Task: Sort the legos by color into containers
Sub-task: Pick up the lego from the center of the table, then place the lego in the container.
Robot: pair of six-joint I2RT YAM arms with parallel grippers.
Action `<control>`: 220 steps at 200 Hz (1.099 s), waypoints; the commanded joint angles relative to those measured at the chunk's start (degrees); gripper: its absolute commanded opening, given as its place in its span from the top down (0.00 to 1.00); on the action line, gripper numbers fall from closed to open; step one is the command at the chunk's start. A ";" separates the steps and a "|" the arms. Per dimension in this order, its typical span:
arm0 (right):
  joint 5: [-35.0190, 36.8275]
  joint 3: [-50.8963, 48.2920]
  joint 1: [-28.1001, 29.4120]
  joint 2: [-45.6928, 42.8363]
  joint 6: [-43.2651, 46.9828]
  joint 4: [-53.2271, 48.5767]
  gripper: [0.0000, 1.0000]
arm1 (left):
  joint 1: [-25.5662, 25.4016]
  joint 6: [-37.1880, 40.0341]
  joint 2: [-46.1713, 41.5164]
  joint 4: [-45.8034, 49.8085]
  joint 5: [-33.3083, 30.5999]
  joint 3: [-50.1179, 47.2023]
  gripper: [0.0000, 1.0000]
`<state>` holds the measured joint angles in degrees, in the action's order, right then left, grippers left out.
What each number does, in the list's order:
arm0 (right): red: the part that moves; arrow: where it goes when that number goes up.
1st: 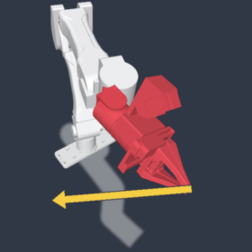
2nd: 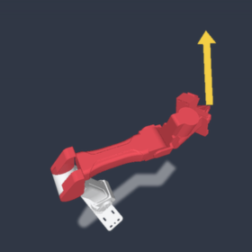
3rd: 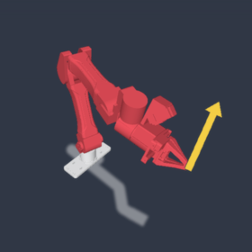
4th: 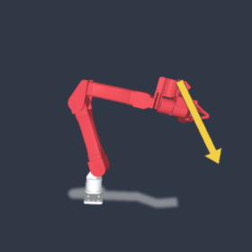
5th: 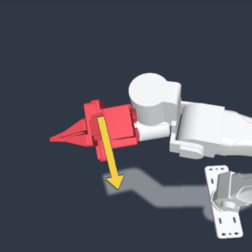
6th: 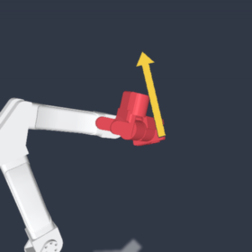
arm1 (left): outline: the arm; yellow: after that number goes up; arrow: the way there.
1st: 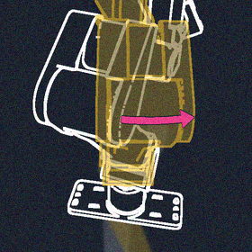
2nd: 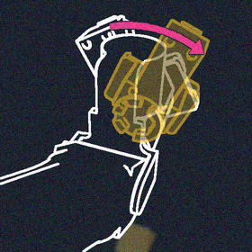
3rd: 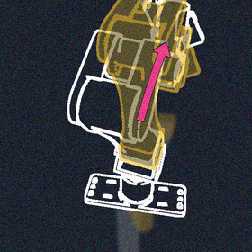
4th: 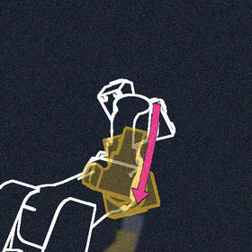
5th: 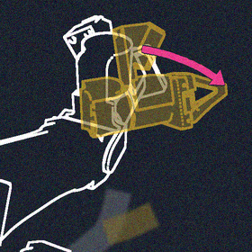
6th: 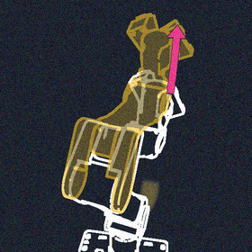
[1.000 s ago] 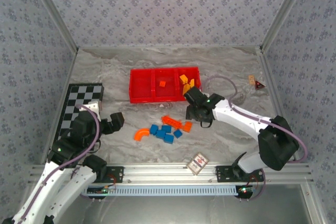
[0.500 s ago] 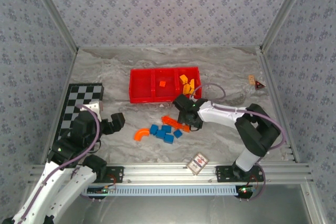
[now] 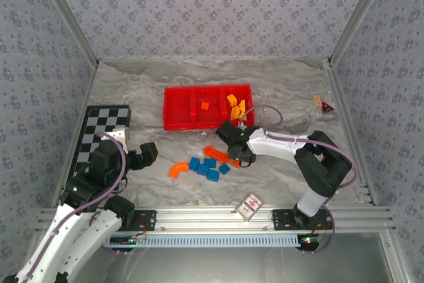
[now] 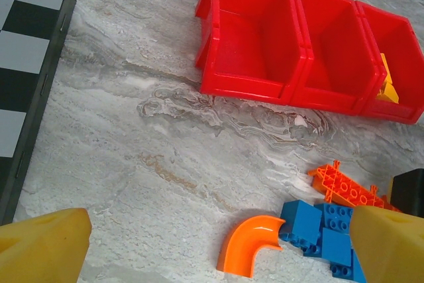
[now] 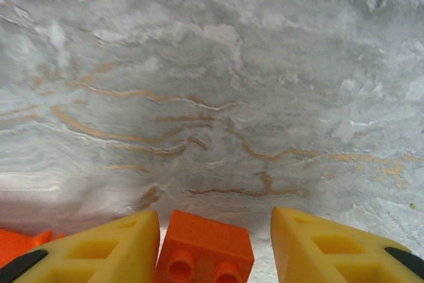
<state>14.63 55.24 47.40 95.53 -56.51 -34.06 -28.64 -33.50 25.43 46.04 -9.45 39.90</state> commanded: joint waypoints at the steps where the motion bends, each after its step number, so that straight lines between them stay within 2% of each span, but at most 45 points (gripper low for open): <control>1: 0.23 -1.56 0.07 -1.29 0.82 -1.46 0.51 | -0.36 0.98 0.23 -1.31 -0.12 -0.10 0.00; 28: -2.29 -1.68 -0.44 -0.06 2.60 -0.83 0.52 | -0.34 0.80 0.06 -1.03 -0.79 -0.07 0.00; 76: -3.32 -0.21 -0.98 -1.85 5.44 -0.65 0.69 | -0.34 0.71 0.30 -0.71 -1.16 0.00 0.00; 117: -5.20 6.10 -1.97 -1.85 12.39 -1.79 0.78 | -0.30 0.28 0.41 -0.26 -2.19 0.09 0.00; 170: -4.59 12.59 -3.10 -3.02 18.62 -4.87 0.79 | -0.35 0.28 1.41 -0.19 -2.76 0.17 0.00; 190: -6.02 19.77 -5.32 -1.29 22.45 -5.10 0.79 | -0.35 0.34 1.90 -0.02 -2.68 0.22 0.00; 220: -10.54 32.82 -8.69 6.39 29.71 -7.82 0.79 | -0.35 0.27 1.60 0.10 -2.70 0.20 0.00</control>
<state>7.84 78.63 41.06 96.38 -34.70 -38.83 -28.64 -33.54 27.22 46.11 -11.40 39.90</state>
